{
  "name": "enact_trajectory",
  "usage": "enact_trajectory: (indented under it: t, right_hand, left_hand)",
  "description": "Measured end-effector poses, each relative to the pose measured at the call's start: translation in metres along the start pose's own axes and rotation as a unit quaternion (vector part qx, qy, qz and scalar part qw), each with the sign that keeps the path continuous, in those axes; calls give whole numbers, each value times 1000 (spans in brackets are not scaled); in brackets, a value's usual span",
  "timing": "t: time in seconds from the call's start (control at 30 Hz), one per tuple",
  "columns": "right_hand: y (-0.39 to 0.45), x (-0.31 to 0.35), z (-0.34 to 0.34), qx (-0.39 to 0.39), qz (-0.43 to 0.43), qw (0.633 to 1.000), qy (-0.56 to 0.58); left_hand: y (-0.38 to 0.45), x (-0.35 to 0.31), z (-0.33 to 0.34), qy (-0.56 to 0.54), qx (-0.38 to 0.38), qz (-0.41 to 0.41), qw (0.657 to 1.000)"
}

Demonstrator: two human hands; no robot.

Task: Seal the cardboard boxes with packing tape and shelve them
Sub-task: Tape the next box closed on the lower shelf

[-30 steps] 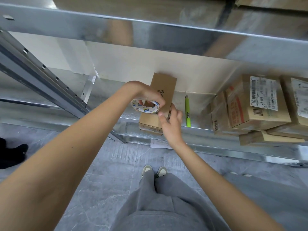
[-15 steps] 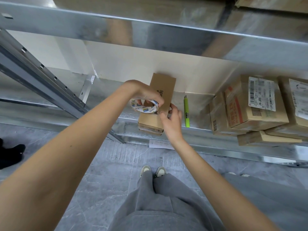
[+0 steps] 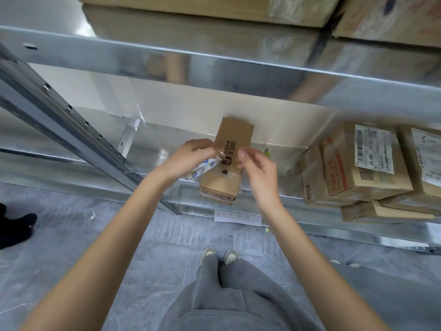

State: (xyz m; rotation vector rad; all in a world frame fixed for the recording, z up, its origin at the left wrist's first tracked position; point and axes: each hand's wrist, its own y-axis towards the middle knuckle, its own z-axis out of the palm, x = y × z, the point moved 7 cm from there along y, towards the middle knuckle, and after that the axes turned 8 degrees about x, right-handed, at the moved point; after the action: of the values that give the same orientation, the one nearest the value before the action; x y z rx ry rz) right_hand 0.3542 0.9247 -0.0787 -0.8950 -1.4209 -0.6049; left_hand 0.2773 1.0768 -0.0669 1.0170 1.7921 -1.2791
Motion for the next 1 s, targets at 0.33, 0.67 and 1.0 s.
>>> enact_trajectory:
  t: [0.33,0.67,1.0]
  right_hand:
    - [11,24,11,33,7,999,4]
    - [22,47,8,13,-44,998,-47]
    - [21,40,6,-45,-15,998,-32]
  left_hand:
    - [-5,-14,6,-2,-69,48,996]
    - [-1,-17,6,-84,-137,54,986]
    - [0,-13,18,-150,-172,62,972]
